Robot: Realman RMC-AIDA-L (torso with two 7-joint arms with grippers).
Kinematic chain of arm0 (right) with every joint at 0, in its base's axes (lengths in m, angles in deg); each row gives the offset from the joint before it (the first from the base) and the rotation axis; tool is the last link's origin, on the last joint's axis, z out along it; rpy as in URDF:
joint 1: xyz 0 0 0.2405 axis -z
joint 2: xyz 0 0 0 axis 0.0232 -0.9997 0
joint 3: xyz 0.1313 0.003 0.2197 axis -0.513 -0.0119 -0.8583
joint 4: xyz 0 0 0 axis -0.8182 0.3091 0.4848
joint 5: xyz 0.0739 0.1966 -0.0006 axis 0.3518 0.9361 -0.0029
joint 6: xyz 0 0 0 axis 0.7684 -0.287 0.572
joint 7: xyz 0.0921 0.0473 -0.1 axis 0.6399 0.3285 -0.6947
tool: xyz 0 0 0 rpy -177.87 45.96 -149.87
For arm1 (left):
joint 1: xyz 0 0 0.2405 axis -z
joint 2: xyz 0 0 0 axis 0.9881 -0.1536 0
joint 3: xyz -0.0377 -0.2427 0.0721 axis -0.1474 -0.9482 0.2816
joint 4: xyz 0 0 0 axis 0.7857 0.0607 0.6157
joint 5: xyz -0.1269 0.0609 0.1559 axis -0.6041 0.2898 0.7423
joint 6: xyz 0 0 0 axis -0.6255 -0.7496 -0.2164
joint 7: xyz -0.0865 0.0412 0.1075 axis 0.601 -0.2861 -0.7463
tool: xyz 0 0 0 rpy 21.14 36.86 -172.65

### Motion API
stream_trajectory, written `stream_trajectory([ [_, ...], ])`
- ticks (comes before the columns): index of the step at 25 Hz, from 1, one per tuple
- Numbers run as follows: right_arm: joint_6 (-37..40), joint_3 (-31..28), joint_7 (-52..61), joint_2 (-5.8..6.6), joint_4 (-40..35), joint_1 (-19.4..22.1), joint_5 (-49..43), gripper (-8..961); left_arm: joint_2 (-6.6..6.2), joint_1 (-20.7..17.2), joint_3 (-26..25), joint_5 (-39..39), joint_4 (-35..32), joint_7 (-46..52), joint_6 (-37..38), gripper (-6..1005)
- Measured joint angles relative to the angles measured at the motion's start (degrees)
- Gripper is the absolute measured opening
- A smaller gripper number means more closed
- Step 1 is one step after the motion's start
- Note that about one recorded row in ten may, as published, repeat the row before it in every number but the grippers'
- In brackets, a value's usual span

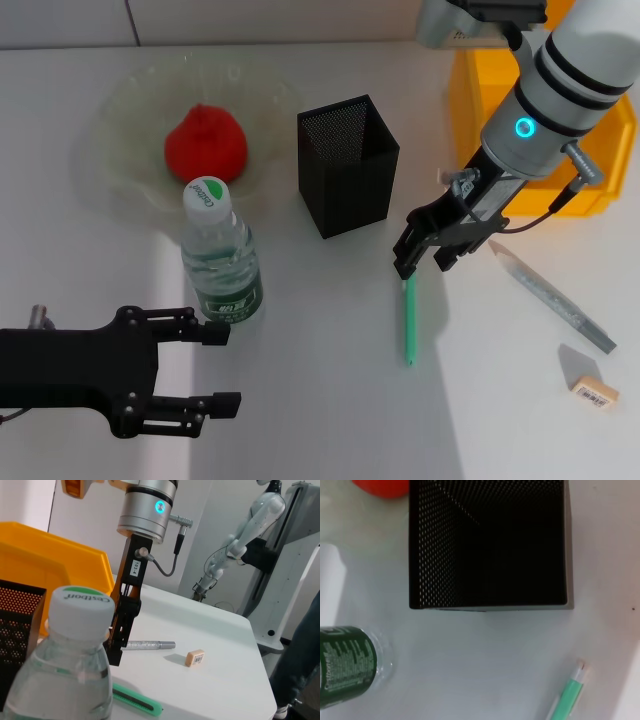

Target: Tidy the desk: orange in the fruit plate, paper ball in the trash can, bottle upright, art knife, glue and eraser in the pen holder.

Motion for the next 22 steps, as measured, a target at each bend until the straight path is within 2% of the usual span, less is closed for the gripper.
stream_trajectory([
  [2,-0.55,1.39,-0.01,0.01,0.75,-0.13,0.34,711,0.0,0.03,0.05,0.04,0.38,-0.12,-0.08,768],
  [8,-2.05,3.07,-0.02,-0.03,2.84,-1.17,0.66,513,-0.07,0.14,0.09,0.07,1.34,-0.81,-0.32,768],
  [22,-4.59,6.16,-0.01,-0.08,4.78,-1.28,2.86,505,0.0,0.04,0.06,0.07,1.59,-0.91,-0.58,768],
])
